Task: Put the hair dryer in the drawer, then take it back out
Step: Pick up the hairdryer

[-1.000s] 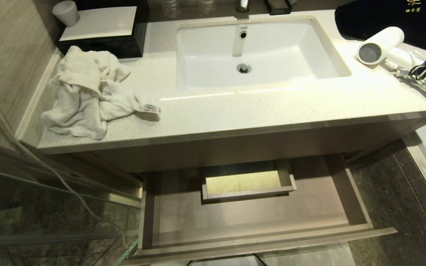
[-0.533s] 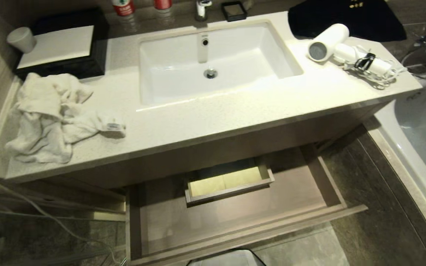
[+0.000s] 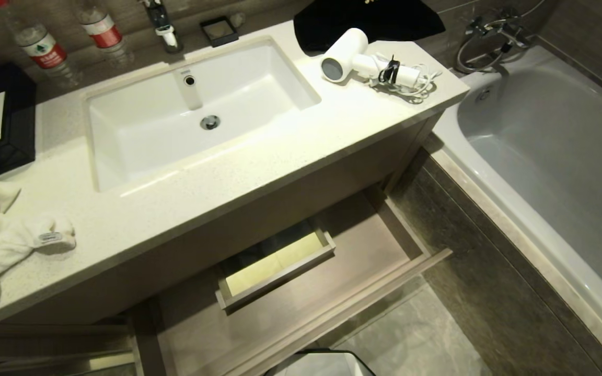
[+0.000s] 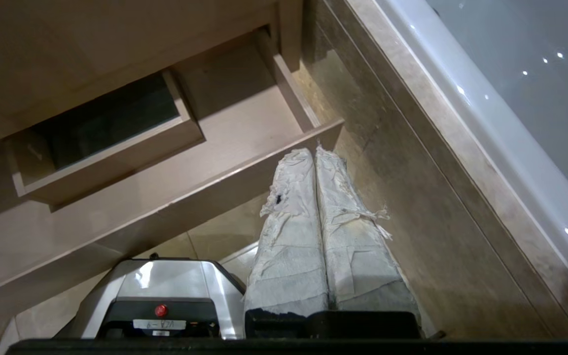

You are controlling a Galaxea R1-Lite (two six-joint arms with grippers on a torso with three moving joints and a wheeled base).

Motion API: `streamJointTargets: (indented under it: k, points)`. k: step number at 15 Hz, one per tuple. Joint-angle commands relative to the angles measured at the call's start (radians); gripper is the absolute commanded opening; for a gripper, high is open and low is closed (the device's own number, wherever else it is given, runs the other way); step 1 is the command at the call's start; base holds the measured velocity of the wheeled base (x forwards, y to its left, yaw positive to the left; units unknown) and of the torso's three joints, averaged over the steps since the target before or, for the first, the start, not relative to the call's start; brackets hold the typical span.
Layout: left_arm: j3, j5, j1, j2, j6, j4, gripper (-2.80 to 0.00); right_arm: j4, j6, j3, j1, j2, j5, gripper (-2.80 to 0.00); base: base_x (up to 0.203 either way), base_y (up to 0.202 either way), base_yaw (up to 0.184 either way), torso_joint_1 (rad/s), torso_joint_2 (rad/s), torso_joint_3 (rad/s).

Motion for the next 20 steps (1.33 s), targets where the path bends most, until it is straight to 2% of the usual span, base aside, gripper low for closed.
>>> streamJointTargets:
  k: [1,8,20]
  points:
    - [-0.001,0.000,0.000,-0.001,0.000,0.001,-2.80,0.002,-0.006,0.001,0.000,0.001,0.001,-2.80,0.000,0.000,0.000,0.000,0.00,0.000]
    - [-0.001,0.000,0.000,-0.001,0.000,0.001,-2.80,0.002,-0.010,0.002,0.000,0.002,0.001,-2.80,0.000,0.000,0.000,0.027,0.00,0.026]
    - [0.000,0.000,0.000,-0.002,0.000,-0.001,-2.80,0.002,-0.011,0.002,0.000,0.002,0.001,-2.80,0.000,0.000,0.000,0.277,-0.07,0.197]
